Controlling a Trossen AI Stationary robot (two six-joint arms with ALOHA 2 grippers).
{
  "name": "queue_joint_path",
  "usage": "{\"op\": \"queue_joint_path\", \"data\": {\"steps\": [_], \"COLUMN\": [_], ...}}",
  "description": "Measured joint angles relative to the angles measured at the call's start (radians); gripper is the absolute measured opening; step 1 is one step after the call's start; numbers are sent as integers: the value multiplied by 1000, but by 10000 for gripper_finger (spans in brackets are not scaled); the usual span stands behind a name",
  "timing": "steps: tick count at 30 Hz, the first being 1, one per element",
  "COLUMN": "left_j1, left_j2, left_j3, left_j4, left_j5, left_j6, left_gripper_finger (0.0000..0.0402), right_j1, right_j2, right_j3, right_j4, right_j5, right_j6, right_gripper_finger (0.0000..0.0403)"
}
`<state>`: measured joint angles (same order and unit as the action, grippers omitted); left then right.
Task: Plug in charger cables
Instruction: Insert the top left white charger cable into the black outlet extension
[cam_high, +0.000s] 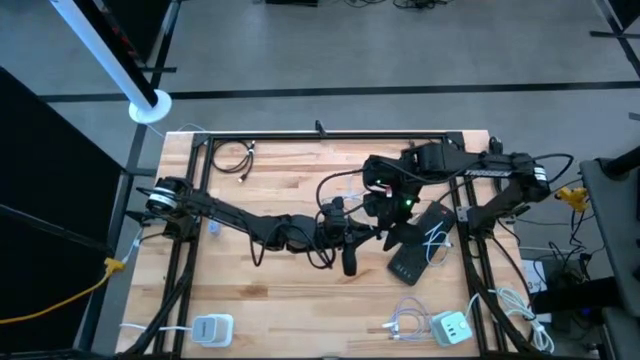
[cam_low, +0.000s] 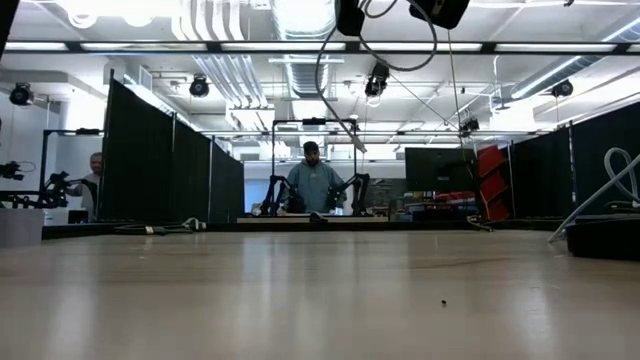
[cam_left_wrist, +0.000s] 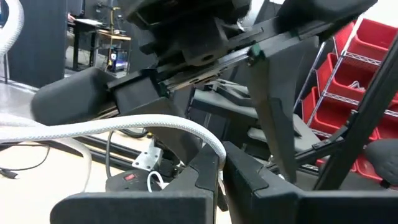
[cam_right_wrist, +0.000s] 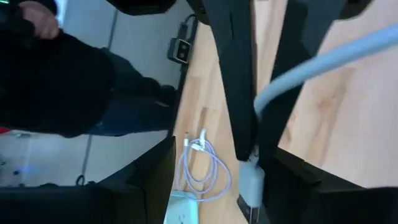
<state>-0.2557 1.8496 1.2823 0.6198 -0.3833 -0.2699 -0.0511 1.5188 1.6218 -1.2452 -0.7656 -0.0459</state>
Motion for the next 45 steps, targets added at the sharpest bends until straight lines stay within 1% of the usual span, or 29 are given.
{"op": "queue_joint_path", "data": {"steps": [6,12,22,25,30,36,40,45], "left_j1": [-15,-15,-15,-15,-16,-16,-16,-24], "left_j2": [0,0,0,0,0,0,0,-13], "left_j3": [0,0,0,0,0,0,0,0], "left_j4": [-9,-9,-9,-7,-6,-7,-10,-19], "left_j5": [0,-1,-1,-1,-3,-3,-8,-26], "left_j6": [0,0,-8,-8,-8,-8,-8,-8], "left_gripper_finger": [1,1,1,1,1,2,31,90], "right_j1": [-28,-29,-28,-28,-28,-28,-28,-28], "right_j2": [0,2,2,2,2,2,-3,-32], "right_j3": [0,0,0,0,0,0,0,0], "right_j4": [1,-17,-14,-14,-14,-10,-9,-7], "right_j5": [-21,-25,-21,-20,-19,-12,33,35], "right_j6": [-8,-37,-48,-47,-54,-71,-99,-160], "right_gripper_finger": [145,117,84,62,11,10,10,10]}}
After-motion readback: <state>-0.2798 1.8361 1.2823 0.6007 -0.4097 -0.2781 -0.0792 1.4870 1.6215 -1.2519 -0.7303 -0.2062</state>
